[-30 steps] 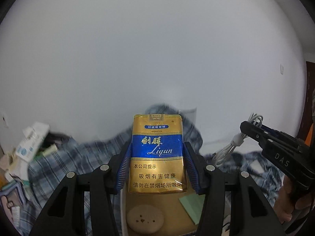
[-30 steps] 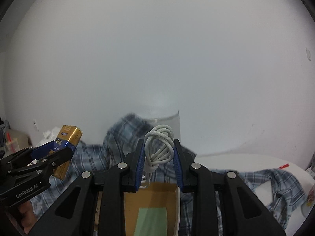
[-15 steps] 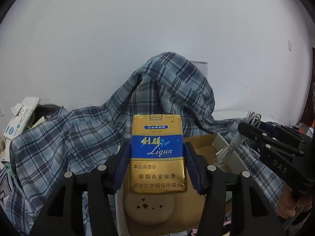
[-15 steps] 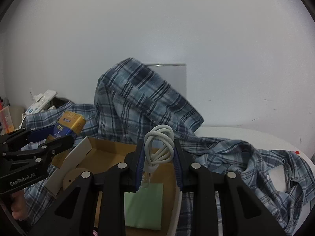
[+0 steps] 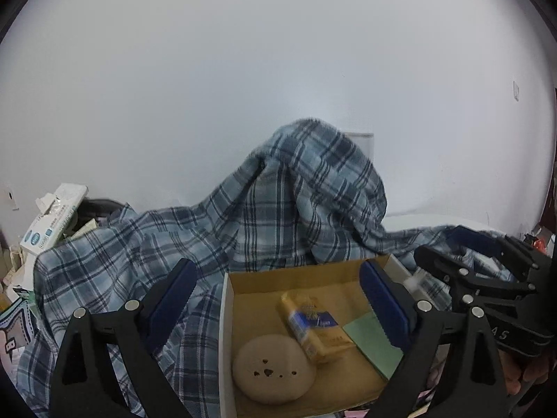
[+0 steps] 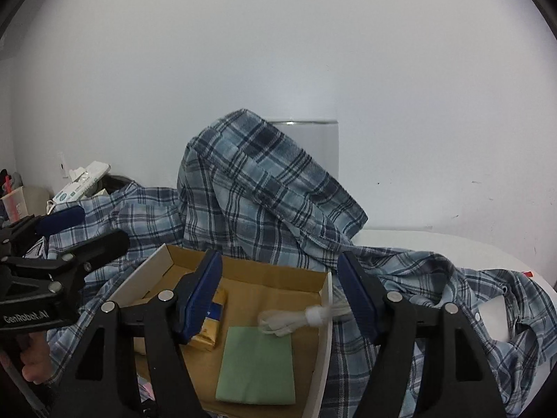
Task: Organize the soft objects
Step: 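Lower pack and cable into the box and open both tools, then withdraw both tools upward from the box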
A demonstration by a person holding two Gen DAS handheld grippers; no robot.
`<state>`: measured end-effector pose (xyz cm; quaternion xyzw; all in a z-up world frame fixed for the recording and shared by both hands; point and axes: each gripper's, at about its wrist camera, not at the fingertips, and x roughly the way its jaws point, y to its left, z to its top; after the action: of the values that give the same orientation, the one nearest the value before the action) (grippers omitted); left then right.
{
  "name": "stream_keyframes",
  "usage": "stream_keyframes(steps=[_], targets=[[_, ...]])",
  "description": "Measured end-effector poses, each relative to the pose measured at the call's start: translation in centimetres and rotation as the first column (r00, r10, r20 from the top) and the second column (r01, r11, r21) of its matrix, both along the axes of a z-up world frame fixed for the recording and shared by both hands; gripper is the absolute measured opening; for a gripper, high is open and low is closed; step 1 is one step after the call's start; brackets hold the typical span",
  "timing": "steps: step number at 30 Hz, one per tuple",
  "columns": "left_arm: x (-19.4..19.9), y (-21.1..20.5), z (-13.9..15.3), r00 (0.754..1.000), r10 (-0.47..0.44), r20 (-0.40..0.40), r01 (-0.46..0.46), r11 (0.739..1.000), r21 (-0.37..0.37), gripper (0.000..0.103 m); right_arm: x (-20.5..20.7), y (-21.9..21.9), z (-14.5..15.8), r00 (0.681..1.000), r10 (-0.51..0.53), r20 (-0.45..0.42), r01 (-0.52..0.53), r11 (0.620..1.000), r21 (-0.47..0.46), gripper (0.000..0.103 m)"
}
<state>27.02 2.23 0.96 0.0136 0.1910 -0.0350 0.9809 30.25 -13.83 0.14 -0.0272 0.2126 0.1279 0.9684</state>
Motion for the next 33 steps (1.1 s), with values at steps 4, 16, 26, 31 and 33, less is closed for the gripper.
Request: stream_keyframes(steps=[4,16,26,31,33], targets=[[-1.4,-0.4,2.7,0.999,-0.011,0.042,0.013,0.999,-0.039,0.096,-1.0,0.0,2.0,0.999,-0.023,0.041,0.022,1.0,0.004,0.068],[-9.9,-0.7,8.8,0.971,-0.032,0.239,0.037,0.999,-0.016,0.096,-8.2,0.5,8.6,0.986,0.012,0.168,-0.014,1.0,0.011,0.068],[-16.7,-0.1,7.5,0.961,-0.073,0.268,0.084,0.996,-0.031,0.103,-12.8,-1.0,7.4,0.987,0.012,0.16,-0.014,1.0,0.012,0.07],[-16.8,0.1,5.1,0.966,-0.064,0.25,0.083,0.994,-0.067,0.103,-14.4,-1.3,6.1,0.983,0.041,0.179,-0.042,0.999,0.005,0.08],[-16.5,0.1,3.9,0.968,-0.064,0.245,0.087,0.993,-0.084,0.103,-14.9,-1.4,5.6,0.981,0.045,0.187,-0.046,0.999,0.002,0.089]])
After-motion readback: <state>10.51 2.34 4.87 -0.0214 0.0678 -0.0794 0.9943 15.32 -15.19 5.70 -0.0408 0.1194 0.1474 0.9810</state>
